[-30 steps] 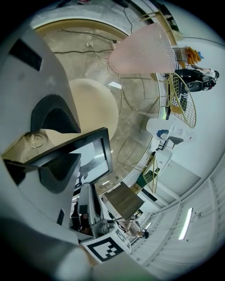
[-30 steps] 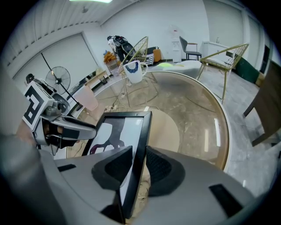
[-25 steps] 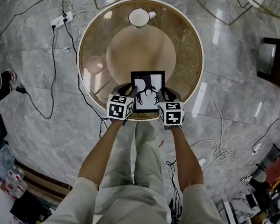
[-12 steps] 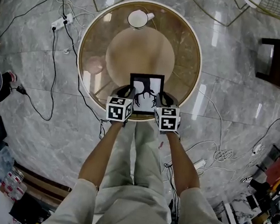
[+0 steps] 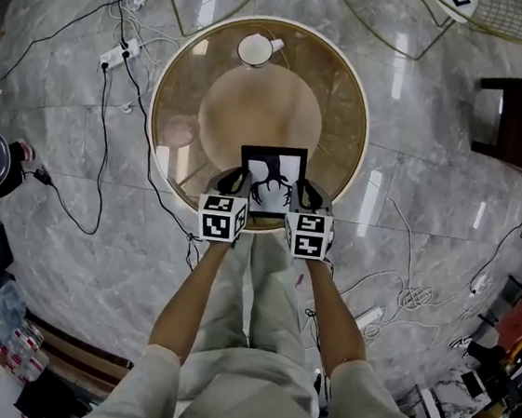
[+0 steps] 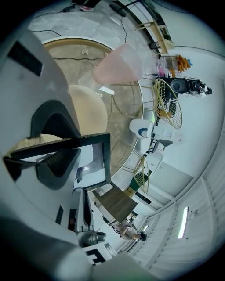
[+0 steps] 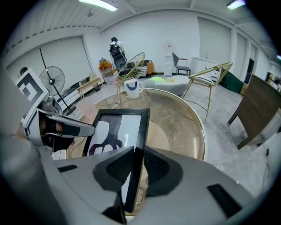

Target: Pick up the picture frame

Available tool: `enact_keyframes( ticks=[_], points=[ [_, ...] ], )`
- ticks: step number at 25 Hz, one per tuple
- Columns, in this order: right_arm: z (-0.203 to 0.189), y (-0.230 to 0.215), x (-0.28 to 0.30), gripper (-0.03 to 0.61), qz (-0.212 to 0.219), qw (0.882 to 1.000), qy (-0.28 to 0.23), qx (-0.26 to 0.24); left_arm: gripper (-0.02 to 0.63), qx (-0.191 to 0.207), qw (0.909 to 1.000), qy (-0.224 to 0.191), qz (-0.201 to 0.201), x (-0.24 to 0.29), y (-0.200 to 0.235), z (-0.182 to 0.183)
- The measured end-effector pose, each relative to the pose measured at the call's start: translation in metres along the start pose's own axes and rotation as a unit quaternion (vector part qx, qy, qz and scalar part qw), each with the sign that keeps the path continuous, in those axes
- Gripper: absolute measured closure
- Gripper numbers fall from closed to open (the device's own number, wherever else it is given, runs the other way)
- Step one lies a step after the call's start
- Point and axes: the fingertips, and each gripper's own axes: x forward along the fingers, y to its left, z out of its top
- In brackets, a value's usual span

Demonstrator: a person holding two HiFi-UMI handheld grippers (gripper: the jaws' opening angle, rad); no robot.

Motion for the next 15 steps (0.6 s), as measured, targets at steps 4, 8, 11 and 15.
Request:
enact_keyframes(
  ticks=[4,8,11,15],
  points=[
    [0.017,0.001,-0.014,0.506,-0.005,1.000,-0.025,-0.011,0.538,0.005,0.9997,-0.023,0.003,-0.013,-0.006,0.014],
    [0.030,0.002,-0.027,0.506,-0.013,0.999,-0.044,-0.021,0.539,0.004,0.9993,-0.036,0.009,-0.024,-0.009,0.025],
    [0.041,0.005,-0.037,0.506,-0.015,0.997,-0.064,-0.030,0.540,0.007,0.9989,-0.047,0.008,-0.031,-0.011,0.034],
    [0.054,0.006,-0.056,0.506,-0.021,0.996,-0.082,-0.029,0.540,0.016,0.9979,-0.062,0.007,-0.048,-0.020,0.049]
  ],
)
